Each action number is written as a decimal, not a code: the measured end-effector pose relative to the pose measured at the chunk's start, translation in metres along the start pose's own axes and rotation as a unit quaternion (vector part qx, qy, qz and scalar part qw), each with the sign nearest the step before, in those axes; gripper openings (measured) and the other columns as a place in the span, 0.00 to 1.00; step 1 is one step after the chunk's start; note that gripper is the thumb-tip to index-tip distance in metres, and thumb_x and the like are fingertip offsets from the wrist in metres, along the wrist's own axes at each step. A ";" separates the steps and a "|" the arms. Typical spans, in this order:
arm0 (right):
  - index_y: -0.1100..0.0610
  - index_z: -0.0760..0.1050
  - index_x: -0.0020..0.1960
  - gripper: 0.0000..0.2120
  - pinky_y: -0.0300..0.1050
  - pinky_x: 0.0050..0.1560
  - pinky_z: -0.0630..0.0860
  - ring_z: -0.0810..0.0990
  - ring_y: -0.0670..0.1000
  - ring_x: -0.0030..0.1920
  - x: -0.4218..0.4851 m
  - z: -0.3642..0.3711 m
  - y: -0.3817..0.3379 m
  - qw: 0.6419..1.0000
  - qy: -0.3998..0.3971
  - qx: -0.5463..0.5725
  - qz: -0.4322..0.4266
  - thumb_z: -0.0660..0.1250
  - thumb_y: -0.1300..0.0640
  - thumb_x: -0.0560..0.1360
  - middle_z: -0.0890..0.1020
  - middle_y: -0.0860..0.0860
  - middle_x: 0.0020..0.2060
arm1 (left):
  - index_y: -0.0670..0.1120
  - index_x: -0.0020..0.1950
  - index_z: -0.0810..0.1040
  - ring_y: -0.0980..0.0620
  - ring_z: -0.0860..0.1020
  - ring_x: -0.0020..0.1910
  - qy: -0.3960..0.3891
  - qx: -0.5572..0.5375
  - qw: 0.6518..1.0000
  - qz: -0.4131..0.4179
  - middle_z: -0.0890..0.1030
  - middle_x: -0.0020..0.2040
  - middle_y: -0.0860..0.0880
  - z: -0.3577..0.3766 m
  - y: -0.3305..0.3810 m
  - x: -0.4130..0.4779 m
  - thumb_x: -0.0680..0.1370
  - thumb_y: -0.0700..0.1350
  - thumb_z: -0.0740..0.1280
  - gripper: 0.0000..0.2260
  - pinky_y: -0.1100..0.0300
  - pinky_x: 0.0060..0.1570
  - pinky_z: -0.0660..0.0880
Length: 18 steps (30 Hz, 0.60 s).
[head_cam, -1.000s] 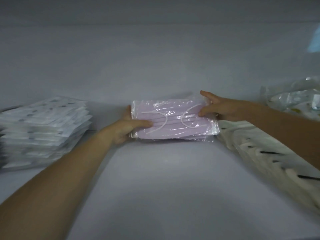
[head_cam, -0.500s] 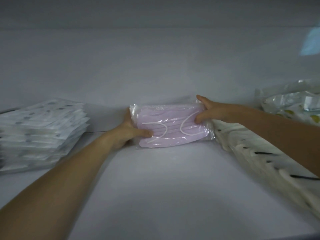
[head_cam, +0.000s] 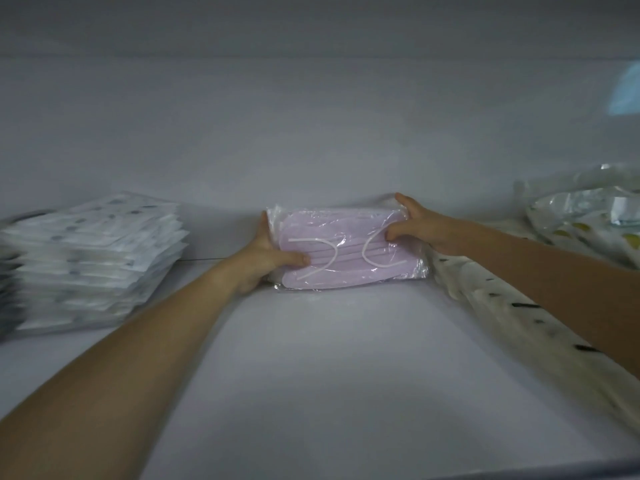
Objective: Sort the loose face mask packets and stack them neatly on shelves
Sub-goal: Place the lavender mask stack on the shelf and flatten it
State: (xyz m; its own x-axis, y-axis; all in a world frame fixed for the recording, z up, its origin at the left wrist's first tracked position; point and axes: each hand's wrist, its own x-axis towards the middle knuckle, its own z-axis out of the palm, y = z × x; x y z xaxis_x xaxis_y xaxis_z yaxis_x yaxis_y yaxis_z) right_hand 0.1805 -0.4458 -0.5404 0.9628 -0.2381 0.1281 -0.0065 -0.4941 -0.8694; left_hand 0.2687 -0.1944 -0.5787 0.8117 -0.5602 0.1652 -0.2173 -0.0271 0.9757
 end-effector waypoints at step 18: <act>0.50 0.48 0.77 0.34 0.54 0.74 0.47 0.51 0.53 0.76 -0.005 0.056 -0.038 0.858 -0.010 -0.493 -0.141 0.49 0.35 0.77 0.54 0.51 0.76 | 0.53 0.78 0.43 0.47 0.73 0.65 -0.016 -0.104 0.994 -0.019 0.65 0.74 0.46 -0.001 0.004 -0.002 0.62 0.49 0.79 0.56 0.53 0.62 0.72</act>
State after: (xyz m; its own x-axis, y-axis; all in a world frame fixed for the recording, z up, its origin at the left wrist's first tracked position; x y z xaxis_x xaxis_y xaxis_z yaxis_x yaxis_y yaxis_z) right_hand 0.1908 -0.3791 -0.5342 0.9678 0.0171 0.2512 0.0115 -0.9996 0.0239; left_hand 0.2670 -0.1921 -0.5750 0.7983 -0.5888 0.1264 -0.0678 0.1206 0.9904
